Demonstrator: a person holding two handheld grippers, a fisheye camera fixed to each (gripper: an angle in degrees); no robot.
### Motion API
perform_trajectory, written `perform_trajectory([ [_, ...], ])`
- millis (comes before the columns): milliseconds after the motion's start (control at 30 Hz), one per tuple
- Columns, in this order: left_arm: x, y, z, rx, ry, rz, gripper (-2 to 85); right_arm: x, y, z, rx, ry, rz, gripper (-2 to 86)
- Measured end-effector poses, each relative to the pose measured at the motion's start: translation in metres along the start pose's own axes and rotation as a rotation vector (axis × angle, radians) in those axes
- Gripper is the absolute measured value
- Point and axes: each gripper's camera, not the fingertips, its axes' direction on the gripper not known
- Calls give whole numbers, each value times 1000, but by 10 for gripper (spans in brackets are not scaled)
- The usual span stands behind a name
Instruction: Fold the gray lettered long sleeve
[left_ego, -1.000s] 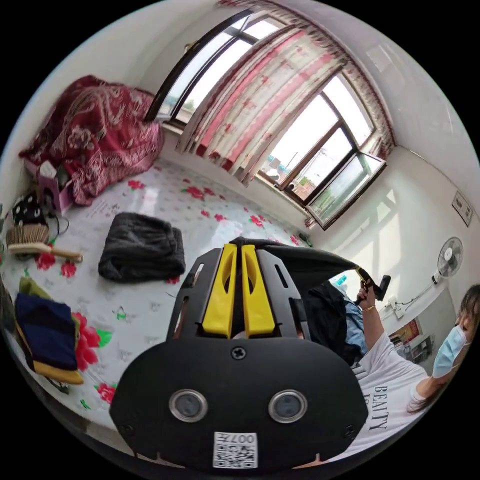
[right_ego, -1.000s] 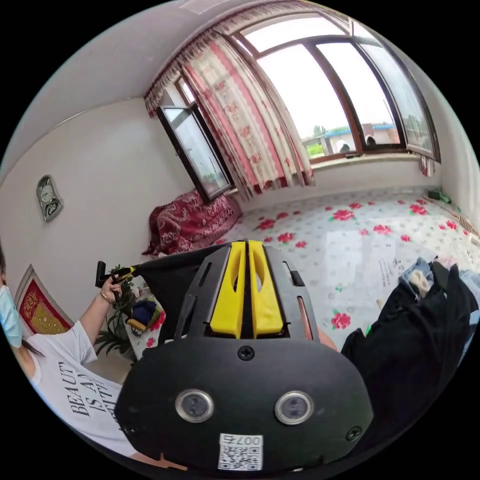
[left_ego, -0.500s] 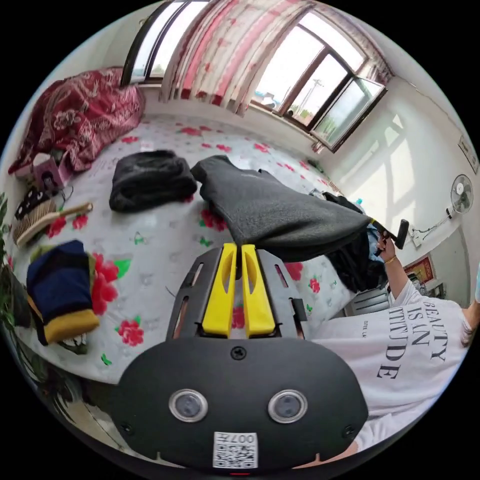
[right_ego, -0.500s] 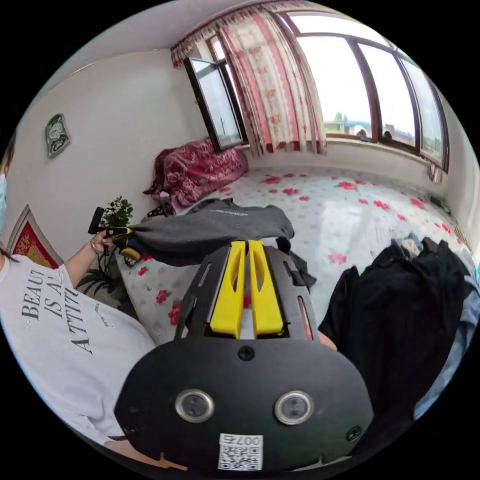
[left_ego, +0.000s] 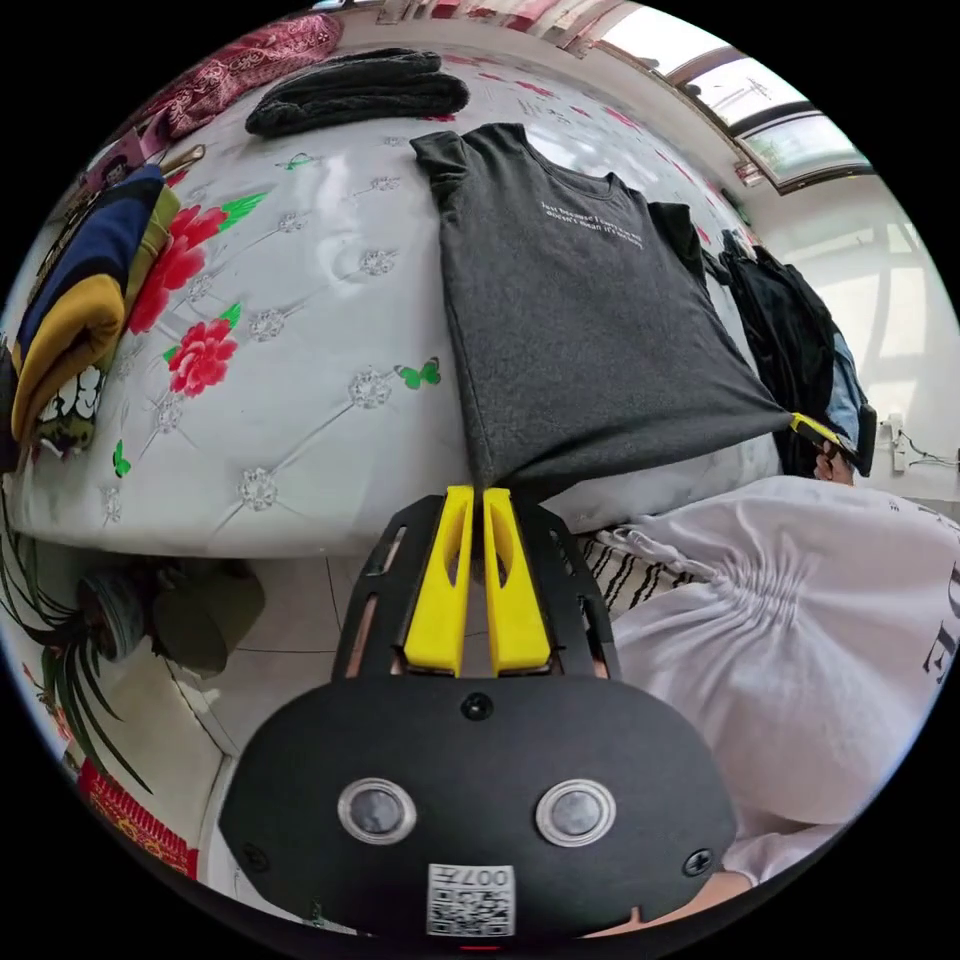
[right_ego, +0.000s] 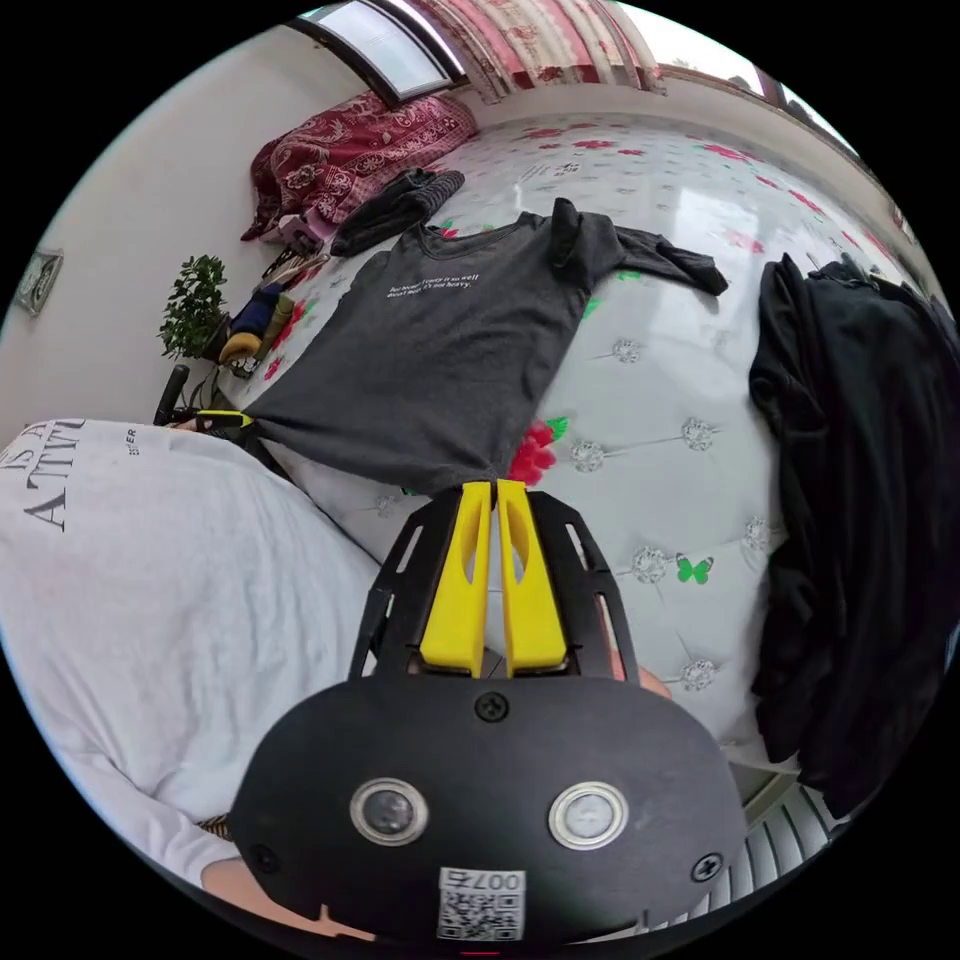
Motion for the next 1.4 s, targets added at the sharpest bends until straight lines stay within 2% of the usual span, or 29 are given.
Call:
perform_trajectory([
  [100, -5, 17, 29, -19, 8, -56, 8, 4, 27, 40, -76, -12, 66, 0],
  [233, -11, 37, 41, 1, 29, -145, 80, 20, 46, 76, -124, -105, 184, 10],
  [333, -16, 53, 20, 50, -8, -177, 82, 35, 38, 43, -6, -87, 206, 19],
  [433, -28, 60, 8, 53, -30, -259, 73, 68, 12, 2, 123, 31, 216, 27],
  [700, 3, 41, -9, 202, 71, -416, 58, 201, -139, -13, 275, 138, 276, 55],
  [900, 47, 30, -14, 216, 72, -493, 58, 273, -241, 41, 180, 164, 182, 66],
  [1133, 65, 3, -10, 182, 67, -554, 55, 323, -272, 122, -41, 169, 89, 12],
  [1267, 69, -17, -14, 164, 25, -511, 52, 335, -229, 28, 153, 264, 47, 2],
  [1400, 59, -35, -15, 163, 41, -472, 51, 394, -140, -102, 254, 618, 339, 3],
])
